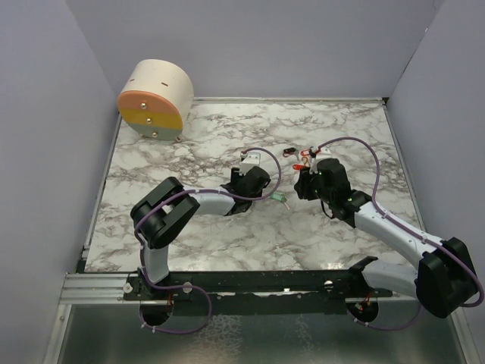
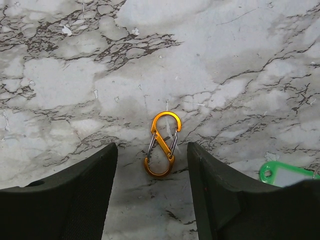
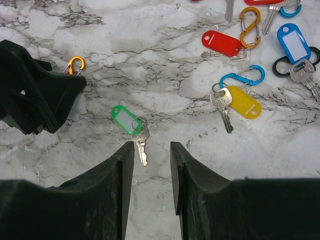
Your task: Put the keys on the keyring
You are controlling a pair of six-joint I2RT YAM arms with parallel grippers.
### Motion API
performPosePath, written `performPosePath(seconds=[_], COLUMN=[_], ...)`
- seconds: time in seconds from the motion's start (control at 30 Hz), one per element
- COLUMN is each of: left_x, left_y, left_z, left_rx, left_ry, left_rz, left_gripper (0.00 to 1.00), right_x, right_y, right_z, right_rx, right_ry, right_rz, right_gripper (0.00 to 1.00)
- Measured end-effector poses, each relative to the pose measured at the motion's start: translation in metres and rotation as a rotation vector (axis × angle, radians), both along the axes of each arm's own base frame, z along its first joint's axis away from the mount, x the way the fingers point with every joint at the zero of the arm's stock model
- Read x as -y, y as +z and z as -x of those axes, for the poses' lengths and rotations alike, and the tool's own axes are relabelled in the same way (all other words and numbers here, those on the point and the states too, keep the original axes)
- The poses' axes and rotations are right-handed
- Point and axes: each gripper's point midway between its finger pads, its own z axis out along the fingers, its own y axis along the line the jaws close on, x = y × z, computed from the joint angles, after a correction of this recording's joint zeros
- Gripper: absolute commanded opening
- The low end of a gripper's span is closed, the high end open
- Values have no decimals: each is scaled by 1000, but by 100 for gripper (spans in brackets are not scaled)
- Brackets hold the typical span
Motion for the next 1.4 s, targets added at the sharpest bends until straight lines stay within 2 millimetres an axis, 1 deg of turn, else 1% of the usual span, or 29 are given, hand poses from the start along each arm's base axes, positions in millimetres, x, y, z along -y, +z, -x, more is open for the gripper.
performPosePath(seconds=[0.1,0.2,0.37,0.47,0.6,0.67,0.8,0.9,1.07,1.17,1.3,1.4], left_x=[0,0,-1,0,0,1,1,1,-3,-4,-5,-1], left_y=[0,0,0,0,0,0,0,0,1,3,10,21], left_z=[-1,-2,-4,-4,-5,-5,-5,-4,1,5,10,11], left_rx=[0,0,-2,-1,-1,0,3,3,-5,-13,-19,-12], left_ry=[-1,-2,-4,-9,-12,-18,-21,-24,-30,-41,-61,-81], left_rz=[1,5,12,15,22,24,30,32,31,33,50,77], left_gripper=[54,47,38,30,14,9,3,0,0,0,0,0], right_x=[0,0,0,0,-1,-1,-2,-4,-8,-10,-13,-18], right_y=[0,0,1,1,1,2,2,-3,-25,-34,-38,-39], right_z=[0,0,-1,-1,-1,-1,-1,-1,2,4,4,4], right_rx=[0,1,4,6,7,8,9,-4,-69,-94,-107,-113], right_ry=[0,0,0,0,0,0,7,23,50,65,76,87], right_rz=[0,0,-2,-3,-4,-4,-5,-1,25,38,45,50], right_gripper=[35,34,34,34,33,33,33,33,33,34,34,34])
